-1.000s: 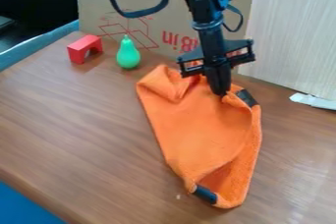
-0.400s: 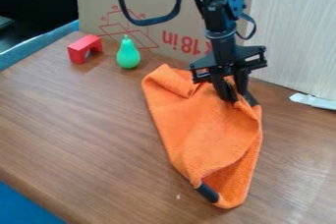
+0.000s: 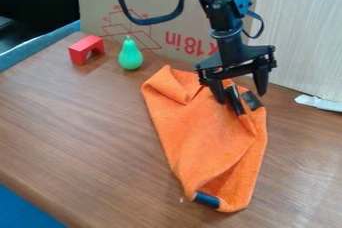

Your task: Fold cloth from the bottom left to the top right

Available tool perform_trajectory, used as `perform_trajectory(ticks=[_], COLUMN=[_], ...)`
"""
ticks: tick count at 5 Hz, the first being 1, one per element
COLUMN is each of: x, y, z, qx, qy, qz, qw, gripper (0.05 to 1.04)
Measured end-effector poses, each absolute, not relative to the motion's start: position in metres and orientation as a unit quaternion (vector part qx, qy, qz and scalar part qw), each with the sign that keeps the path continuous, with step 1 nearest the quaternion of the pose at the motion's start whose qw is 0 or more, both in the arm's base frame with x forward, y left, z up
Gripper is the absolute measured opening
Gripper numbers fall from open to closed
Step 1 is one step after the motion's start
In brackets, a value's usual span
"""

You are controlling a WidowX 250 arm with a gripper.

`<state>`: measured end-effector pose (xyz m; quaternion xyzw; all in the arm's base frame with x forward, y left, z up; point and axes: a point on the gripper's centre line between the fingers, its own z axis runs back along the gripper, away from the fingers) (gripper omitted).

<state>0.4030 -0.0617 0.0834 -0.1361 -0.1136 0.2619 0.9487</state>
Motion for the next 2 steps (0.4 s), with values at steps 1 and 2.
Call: perform_trajectory(ticks=[1,2], x=[0.398,0.382], y=[-0.056,-0.045], z=[0.104,0.129], qx=[-0.146,-0.151], qy=[-0.120,-0.102], qz=[0.236,0.191], qw=[0.953,0.965], gripper=[1.004,1.000])
